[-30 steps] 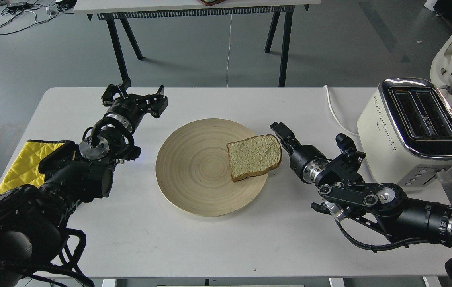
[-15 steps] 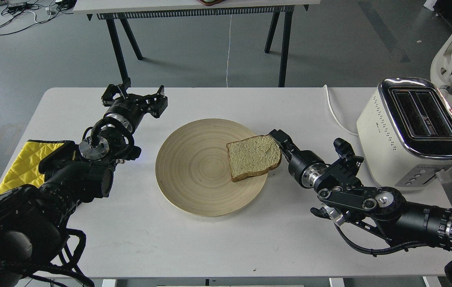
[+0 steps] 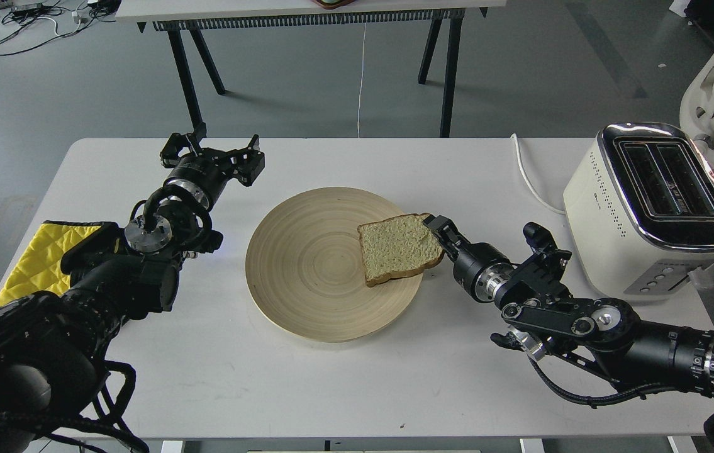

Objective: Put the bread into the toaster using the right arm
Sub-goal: 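Lower the open right gripper to the bread slice edge on the plate, then close the right gripper on the bread slice and lift it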

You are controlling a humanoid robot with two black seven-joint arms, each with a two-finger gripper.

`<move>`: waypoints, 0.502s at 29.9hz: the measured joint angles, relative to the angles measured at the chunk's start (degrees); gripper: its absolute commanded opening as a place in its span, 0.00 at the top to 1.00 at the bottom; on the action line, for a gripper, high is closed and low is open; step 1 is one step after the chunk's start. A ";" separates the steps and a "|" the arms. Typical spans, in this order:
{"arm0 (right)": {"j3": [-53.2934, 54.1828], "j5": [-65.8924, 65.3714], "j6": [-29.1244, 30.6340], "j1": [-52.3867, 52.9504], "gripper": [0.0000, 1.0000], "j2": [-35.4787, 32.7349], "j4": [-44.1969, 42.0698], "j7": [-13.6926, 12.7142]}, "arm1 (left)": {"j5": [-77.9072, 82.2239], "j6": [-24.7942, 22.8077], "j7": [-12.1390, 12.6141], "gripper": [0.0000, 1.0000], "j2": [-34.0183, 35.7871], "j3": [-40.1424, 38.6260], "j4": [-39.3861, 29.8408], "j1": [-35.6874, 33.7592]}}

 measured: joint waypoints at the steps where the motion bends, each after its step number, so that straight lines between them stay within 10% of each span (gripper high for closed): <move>1: 0.00 0.00 0.01 0.00 0.75 0.00 0.00 0.00 | 0.00 0.00 0.00 0.00 0.00 0.00 0.00 0.00; 15: 0.20 0.00 0.00 0.39 0.88 -0.01 0.91 0.00 | 0.03 0.00 0.00 0.00 0.00 0.00 0.00 0.00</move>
